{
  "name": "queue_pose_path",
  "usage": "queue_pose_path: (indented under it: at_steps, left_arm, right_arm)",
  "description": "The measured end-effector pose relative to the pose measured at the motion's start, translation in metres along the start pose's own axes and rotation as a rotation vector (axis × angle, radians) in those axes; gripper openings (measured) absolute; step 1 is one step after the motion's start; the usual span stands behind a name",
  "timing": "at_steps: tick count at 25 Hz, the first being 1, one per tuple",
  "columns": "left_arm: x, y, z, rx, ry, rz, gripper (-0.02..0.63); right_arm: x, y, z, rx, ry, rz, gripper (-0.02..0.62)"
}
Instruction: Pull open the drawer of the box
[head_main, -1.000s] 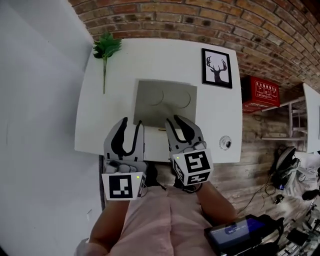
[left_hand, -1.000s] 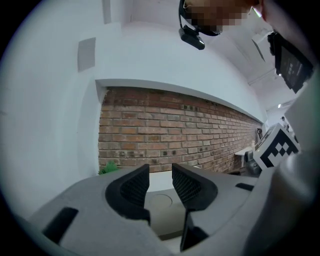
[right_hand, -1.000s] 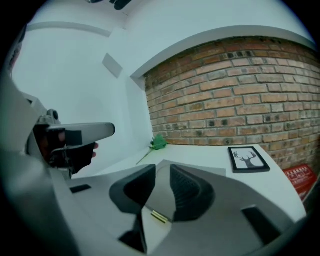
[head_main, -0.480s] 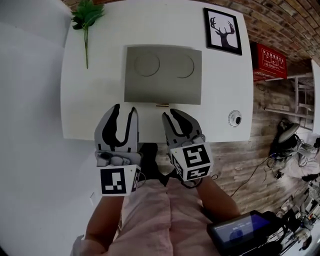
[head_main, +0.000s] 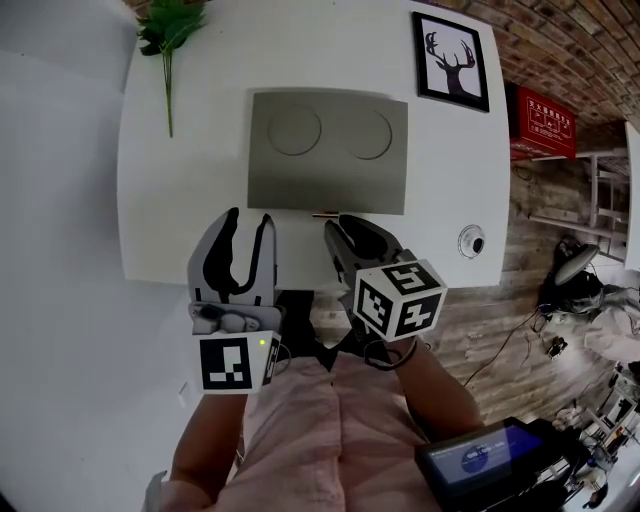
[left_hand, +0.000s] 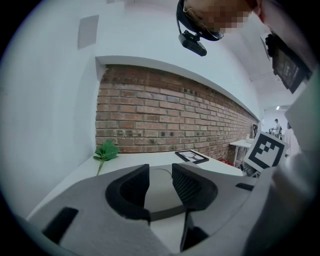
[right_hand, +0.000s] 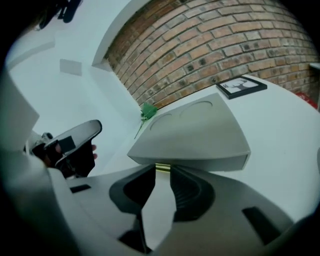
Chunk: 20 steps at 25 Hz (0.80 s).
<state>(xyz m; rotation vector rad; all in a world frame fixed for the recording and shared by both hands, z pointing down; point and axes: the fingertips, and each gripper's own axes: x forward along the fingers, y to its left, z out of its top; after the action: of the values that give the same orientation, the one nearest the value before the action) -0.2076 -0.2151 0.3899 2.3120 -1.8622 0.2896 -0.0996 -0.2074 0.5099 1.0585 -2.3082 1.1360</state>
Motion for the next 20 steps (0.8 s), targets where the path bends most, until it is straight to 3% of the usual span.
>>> queue_pose_path:
  at_steps: [8, 20]
  left_arm:
    - [0.000, 0.011, 0.006, -0.004, -0.003, 0.015, 0.150]
    - [-0.006, 0.024, 0.009, -0.016, -0.006, 0.031, 0.150]
  right_arm:
    - [0.011, -0.006, -0.006, 0.197, 0.098, 0.052, 0.123]
    - [0.022, 0.004, -0.011, 0.358, 0.103, 0.146, 0.110]
